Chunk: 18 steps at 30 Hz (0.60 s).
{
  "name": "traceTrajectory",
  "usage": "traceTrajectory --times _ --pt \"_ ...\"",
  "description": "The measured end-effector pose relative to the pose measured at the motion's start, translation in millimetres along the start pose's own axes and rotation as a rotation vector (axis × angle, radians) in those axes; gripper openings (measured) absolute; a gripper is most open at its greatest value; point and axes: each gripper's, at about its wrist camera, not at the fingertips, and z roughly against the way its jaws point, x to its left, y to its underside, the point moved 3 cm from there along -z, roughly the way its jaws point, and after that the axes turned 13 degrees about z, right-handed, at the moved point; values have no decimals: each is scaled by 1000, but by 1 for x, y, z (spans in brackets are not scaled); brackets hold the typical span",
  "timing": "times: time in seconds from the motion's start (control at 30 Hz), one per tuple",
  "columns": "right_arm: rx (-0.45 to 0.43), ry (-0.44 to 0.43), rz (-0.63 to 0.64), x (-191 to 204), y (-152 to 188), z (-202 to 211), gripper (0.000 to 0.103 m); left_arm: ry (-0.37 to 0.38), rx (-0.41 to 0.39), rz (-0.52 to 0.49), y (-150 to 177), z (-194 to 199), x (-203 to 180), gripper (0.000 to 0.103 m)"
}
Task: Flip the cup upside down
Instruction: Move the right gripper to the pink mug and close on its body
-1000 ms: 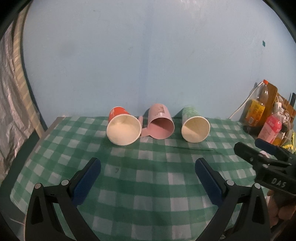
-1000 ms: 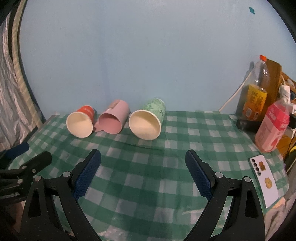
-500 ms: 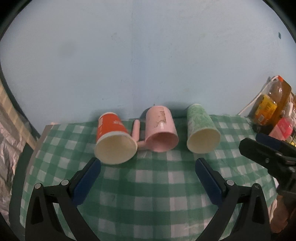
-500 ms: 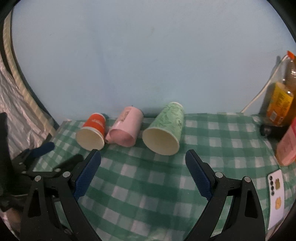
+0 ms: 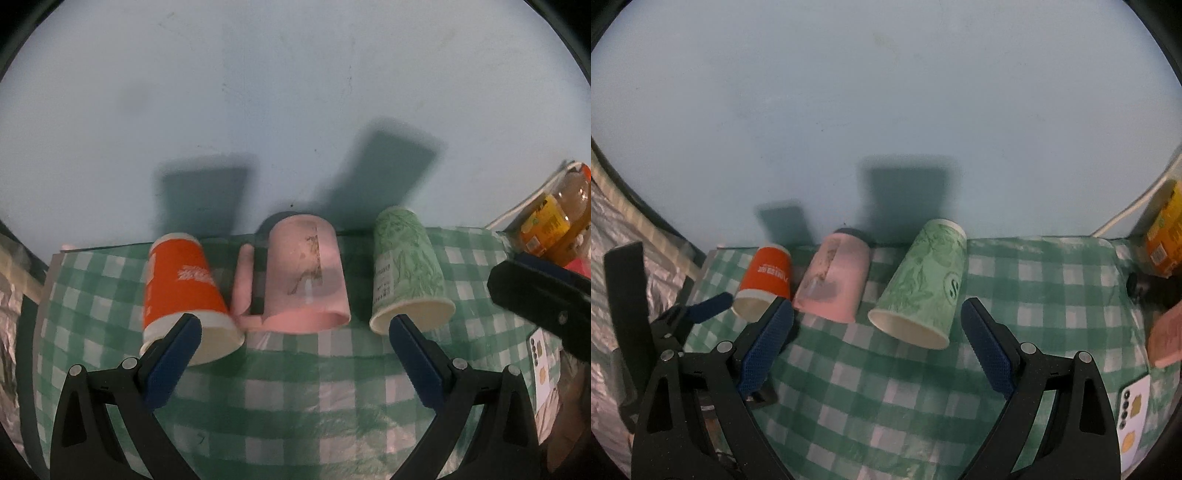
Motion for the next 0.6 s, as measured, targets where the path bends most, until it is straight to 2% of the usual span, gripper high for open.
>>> traceTrajectory --times 0.23,0.33,0.6 --pt "100 -62 -75 -19 -14 -39 92 26 101 3 -16 -32 -12 103" --pt "130 -92 -106 -26 -16 -53 92 14 105 7 -20 -42 -15 103" --pt "143 -71 -154 -44 -17 -63 92 9 175 53 -31 -73 -15 103"
